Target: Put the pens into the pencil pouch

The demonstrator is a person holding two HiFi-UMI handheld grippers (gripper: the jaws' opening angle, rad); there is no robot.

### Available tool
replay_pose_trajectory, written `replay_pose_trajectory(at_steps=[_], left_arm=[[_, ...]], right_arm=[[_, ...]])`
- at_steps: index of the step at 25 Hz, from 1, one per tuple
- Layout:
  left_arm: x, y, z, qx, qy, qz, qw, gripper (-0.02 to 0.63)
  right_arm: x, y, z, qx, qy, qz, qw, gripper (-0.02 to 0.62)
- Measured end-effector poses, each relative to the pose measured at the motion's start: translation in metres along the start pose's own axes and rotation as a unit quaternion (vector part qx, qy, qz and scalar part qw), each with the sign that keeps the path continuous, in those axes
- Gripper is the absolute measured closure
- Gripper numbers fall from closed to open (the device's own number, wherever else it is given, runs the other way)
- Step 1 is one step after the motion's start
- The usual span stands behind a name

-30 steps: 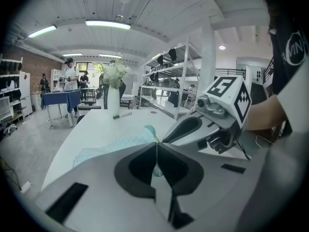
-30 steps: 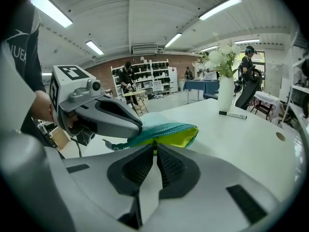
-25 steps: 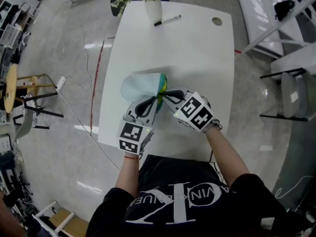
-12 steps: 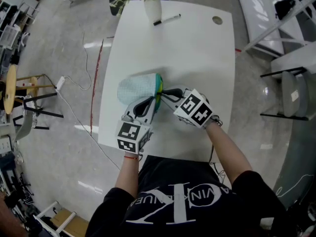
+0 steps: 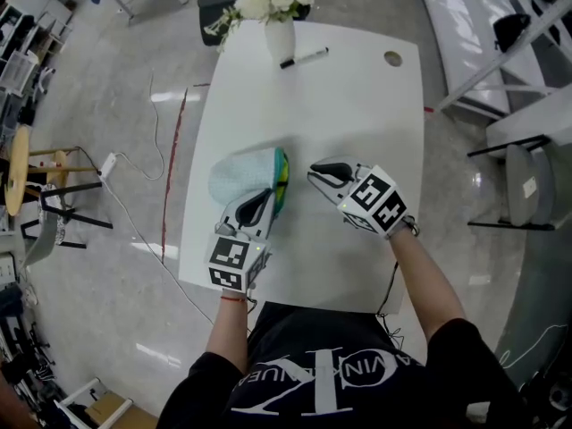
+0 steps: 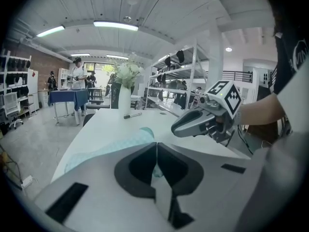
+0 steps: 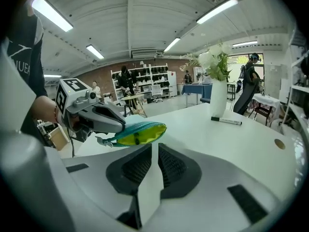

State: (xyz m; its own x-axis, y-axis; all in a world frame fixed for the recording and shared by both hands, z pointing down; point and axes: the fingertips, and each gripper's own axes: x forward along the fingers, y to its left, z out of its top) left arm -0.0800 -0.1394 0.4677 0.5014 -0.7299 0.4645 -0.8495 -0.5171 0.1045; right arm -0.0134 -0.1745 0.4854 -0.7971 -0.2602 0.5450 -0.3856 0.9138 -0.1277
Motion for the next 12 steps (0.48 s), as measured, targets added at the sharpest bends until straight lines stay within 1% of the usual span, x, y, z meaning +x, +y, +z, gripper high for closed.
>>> replay_pose_trajectory(at_steps=[7, 12], left_arm=[[0.003, 0.023, 0.010, -0.003, -0.012, 0.009, 0.9999, 0.597], [0.009, 0.032, 0.014, -0.009, -0.016, 0.008, 0.9998, 0.597]], right_arm=[[-0.001, -0.048, 0.019, -0.030, 0.010, -0.024, 0.999, 0.542], [0.006, -0.090, 0.032, -0.058, 0.020, -0.051, 0.997, 0.549]])
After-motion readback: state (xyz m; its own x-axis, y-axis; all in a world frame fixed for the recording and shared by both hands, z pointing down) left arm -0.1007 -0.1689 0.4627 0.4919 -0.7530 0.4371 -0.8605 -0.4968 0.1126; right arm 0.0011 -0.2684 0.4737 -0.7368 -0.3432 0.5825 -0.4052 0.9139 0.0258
